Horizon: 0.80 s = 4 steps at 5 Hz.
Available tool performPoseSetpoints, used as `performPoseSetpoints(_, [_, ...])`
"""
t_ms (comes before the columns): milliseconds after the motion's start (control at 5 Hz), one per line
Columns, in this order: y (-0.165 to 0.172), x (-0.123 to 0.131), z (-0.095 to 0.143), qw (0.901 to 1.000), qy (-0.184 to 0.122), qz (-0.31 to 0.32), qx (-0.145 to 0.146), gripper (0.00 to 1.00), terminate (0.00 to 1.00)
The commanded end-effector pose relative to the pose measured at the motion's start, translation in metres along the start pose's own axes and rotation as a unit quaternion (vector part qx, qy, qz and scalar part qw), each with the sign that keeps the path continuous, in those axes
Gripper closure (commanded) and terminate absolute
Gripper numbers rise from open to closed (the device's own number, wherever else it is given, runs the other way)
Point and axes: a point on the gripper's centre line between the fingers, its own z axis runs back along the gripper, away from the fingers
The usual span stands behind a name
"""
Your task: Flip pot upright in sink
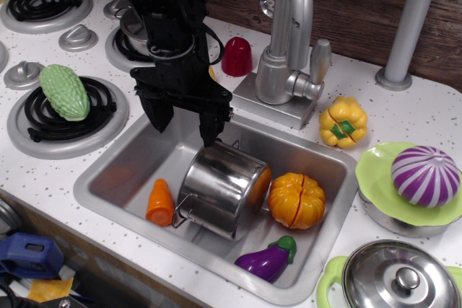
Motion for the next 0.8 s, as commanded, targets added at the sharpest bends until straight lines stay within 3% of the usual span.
performPoseSetpoints(0, [0.0,0.0,0.0,1.0,0.0,0.0,0.0,0.0,0.0])
performPoseSetpoints(200, [-0.0022,-0.0023,-0.002,0.9998,-0.004,0.009,-0.016,0.0,0.0])
performPoseSetpoints(600, [-0.0069,-0.0049,-0.0071,0.9947,0.014,0.025,-0.099,0.0,0.0])
